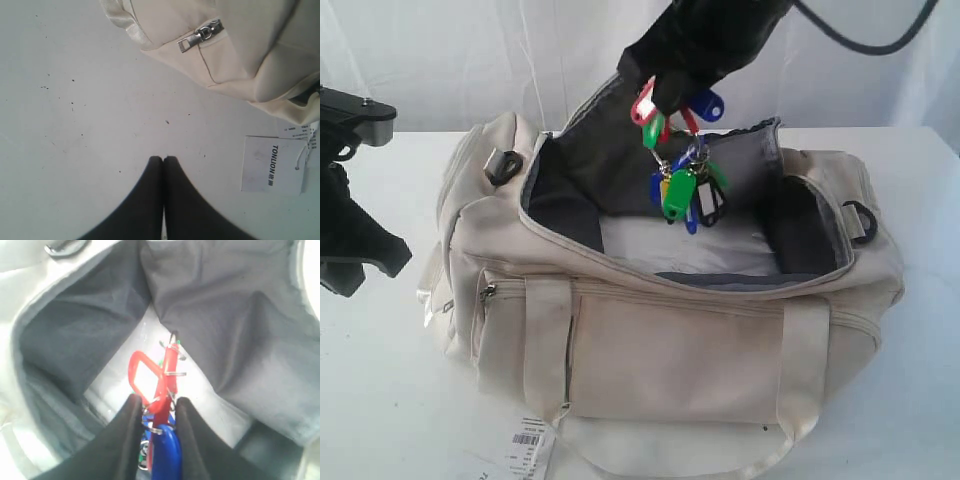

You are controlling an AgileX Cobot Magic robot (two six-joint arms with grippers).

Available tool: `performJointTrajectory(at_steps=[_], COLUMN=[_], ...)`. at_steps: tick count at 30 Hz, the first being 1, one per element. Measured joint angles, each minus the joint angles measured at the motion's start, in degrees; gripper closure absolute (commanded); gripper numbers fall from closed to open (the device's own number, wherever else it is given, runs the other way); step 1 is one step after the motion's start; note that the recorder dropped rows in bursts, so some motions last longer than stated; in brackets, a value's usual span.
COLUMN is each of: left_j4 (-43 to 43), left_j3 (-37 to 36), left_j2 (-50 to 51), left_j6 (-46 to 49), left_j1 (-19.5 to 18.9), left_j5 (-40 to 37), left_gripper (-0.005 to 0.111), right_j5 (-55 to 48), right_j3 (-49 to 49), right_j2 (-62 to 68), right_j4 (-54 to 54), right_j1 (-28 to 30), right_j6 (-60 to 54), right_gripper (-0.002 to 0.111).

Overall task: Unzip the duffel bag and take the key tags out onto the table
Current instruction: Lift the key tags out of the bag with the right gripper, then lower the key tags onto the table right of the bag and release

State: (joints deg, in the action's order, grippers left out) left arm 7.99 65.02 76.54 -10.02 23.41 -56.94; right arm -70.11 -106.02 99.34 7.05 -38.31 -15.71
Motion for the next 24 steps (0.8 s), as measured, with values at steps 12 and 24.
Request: performJointTrajectory(at_steps=[12, 24], left_j4=[0.0, -0.9], left_j3=[0.0, 0.0], left_j2=[0.0, 0.0], left_j6=[0.0, 0.0], left_j1=[0.0, 0.0], left_j5=[-0.1, -0.2], left_gripper=[0.107, 0.107], right_j5=[0.0, -0.2], right_j3=[16.0, 33.7], right_j2=[-17.3, -37.1], right_j4=[-2.8, -9.7], right_j1=[0.0, 0.0], right_j6=[3.4, 11.3], right_gripper=[0.108, 0.108])
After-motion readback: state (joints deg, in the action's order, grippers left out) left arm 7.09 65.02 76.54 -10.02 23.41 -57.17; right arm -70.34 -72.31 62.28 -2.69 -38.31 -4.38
